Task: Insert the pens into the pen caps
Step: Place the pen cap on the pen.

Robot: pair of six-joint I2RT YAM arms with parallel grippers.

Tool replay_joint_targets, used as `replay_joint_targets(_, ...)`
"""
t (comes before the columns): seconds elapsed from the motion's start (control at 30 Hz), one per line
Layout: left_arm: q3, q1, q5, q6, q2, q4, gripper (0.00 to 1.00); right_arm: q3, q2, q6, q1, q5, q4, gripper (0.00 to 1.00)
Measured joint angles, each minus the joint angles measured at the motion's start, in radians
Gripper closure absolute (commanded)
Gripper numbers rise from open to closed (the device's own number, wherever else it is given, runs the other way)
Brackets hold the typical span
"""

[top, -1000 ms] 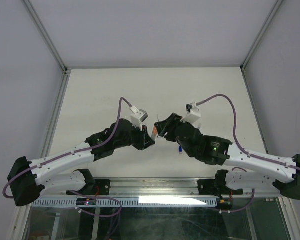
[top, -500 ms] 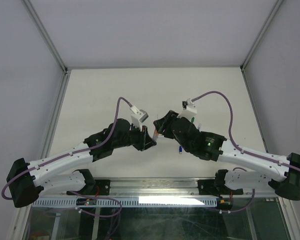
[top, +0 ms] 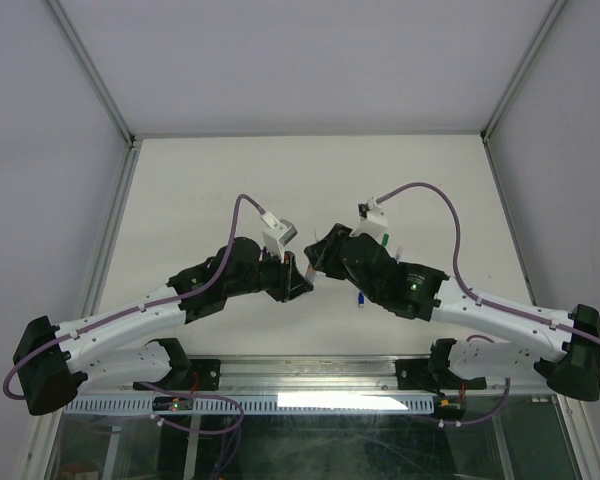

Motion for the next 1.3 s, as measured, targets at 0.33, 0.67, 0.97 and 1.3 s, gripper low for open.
replay_joint_targets(0.33, 0.0, 0.0, -0.004, 0.0, 0.0, -0.003, 1.0, -0.011, 0.013, -0.005, -0.01, -0.028, -0.007, 1.0)
replay_joint_targets(0.67, 0.082, 0.0, -0.071, 0.026, 0.0, -0.131, 1.0, -0.03, 0.025, -0.011, -0.016, -0.051, 0.077, 1.0)
replay_joint_targets(0.97, 0.204, -0.003, -0.106, 0.092, 0.0, -0.427, 1.0, -0.073, 0.1, 0.09, 0.085, 0.03, 0.203, 1.0)
replay_joint_targets(1.3, 0.25, -0.011, -0.079, 0.135, 0.002, -0.635, 1.0, -0.146, 0.162, 0.272, 0.236, 0.175, 0.309, 1.0)
